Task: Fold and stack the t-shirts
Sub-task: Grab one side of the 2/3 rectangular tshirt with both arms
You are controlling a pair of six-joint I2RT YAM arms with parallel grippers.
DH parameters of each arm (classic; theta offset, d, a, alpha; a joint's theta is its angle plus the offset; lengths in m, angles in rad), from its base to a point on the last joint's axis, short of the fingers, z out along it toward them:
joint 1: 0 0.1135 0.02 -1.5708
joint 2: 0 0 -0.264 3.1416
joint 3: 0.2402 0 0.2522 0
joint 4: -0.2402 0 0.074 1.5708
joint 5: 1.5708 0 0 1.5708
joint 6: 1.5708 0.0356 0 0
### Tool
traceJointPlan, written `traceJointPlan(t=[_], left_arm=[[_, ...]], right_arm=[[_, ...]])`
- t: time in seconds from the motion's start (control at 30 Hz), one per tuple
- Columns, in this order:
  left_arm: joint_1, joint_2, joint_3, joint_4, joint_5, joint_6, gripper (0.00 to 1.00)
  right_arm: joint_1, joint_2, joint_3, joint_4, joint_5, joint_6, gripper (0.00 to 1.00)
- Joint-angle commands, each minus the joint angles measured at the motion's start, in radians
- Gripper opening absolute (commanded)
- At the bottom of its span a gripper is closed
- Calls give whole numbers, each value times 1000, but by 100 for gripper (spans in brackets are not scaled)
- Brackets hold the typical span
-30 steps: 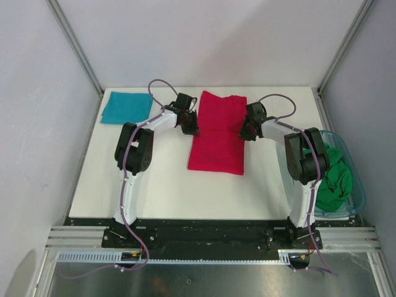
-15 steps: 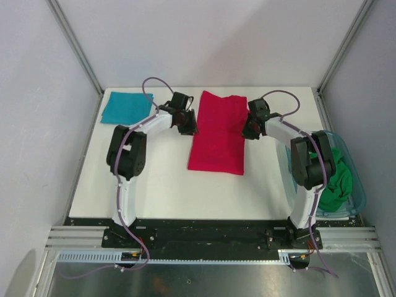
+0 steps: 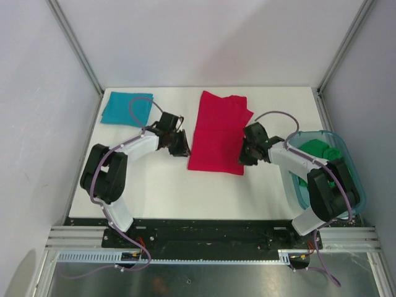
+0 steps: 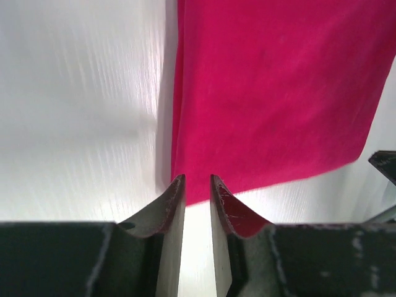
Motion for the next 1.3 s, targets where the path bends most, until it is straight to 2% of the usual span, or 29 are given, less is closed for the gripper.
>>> traceJointPlan(t=[0.0,0.3,0.5,0.6,0.8,0.93,1.27], left_arm=[[-29,-107,-87,53,29,-24,26],[-33,-159,-187,91,17,-39,26],[-34,-160,-217,111,22,-43,32],[-35,-159,-225,120,27,-44,32],[-34,-163,-240,127,29,-50,32],[-33,-165,-252,136,29,-52,33],[-34,-166,-269,147,31,-54,33]], right_arm=[[25,-88,-96,28,-5,64,12],[31,-93,-214,80,1,83,12],[24,-117,-250,94,10,88,14],[29,-153,-252,90,14,94,16],[22,-222,-252,83,61,121,27],[15,-198,-253,113,58,133,33],[14,-73,-253,169,77,140,35]])
